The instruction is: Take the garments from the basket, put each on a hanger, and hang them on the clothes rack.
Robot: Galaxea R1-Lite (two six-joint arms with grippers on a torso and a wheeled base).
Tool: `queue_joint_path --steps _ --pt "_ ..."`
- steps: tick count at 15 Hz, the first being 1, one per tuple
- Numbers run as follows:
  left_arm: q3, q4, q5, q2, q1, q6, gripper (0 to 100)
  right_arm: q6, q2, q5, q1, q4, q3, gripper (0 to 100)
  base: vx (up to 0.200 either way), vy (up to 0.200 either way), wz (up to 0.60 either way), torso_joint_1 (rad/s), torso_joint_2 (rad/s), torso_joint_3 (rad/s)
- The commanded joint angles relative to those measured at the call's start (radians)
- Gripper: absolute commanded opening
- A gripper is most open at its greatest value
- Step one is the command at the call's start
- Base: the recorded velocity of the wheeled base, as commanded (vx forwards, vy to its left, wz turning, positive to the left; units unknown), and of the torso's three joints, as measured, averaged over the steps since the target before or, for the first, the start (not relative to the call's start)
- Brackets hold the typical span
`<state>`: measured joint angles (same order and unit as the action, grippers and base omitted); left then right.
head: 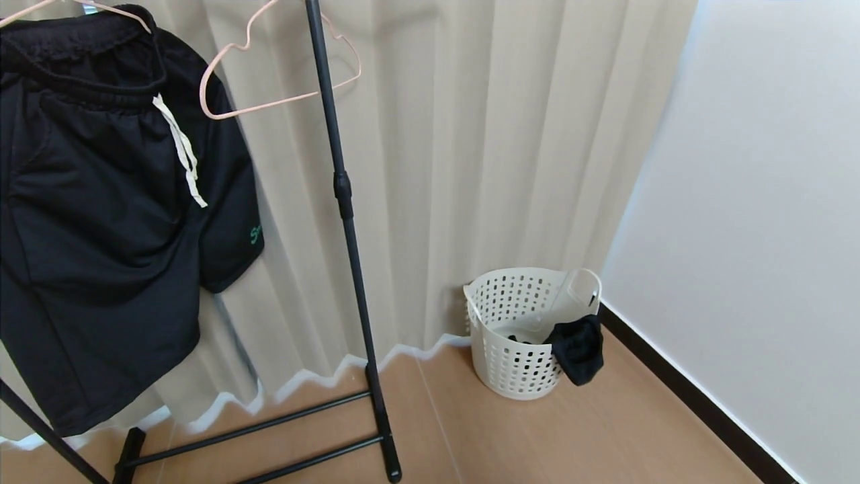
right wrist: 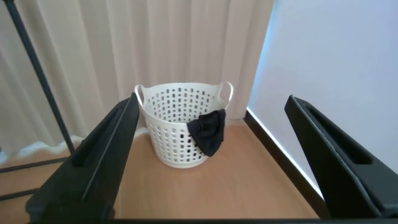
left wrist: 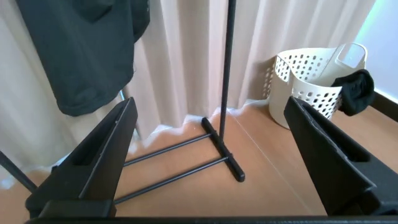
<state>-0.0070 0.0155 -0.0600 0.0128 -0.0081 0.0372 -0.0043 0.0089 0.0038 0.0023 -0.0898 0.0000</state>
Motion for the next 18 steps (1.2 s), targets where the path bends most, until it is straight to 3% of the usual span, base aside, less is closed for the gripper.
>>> queue_joint_path --steps 1,4,7,18 --pt "0.001 0.0 0.0 0.001 0.0 0.0 100 0.0 0.002 0.001 0.001 -0.001 0.0 100 0.0 0.0 -0.6 0.002 0.01 0.002" --pt "-0.001 0.0 0.0 0.001 0.0 0.0 100 0.0 0.002 -0.001 0.001 -0.001 0.0 100 0.0 0.0 -0.2 -0.002 0.0 0.002" --pt "0.001 0.0 0.0 0.001 0.0 0.0 100 0.0 0.0 -0.001 0.001 -0.001 0.0 100 0.2 -0.2 0.0 -0.006 0.0 0.005" --pt "0.001 0.0 0.0 0.001 0.0 0.0 100 0.0 0.0 0.001 0.001 -0.001 0.0 100 0.2 0.0 0.0 0.002 0.0 0.004"
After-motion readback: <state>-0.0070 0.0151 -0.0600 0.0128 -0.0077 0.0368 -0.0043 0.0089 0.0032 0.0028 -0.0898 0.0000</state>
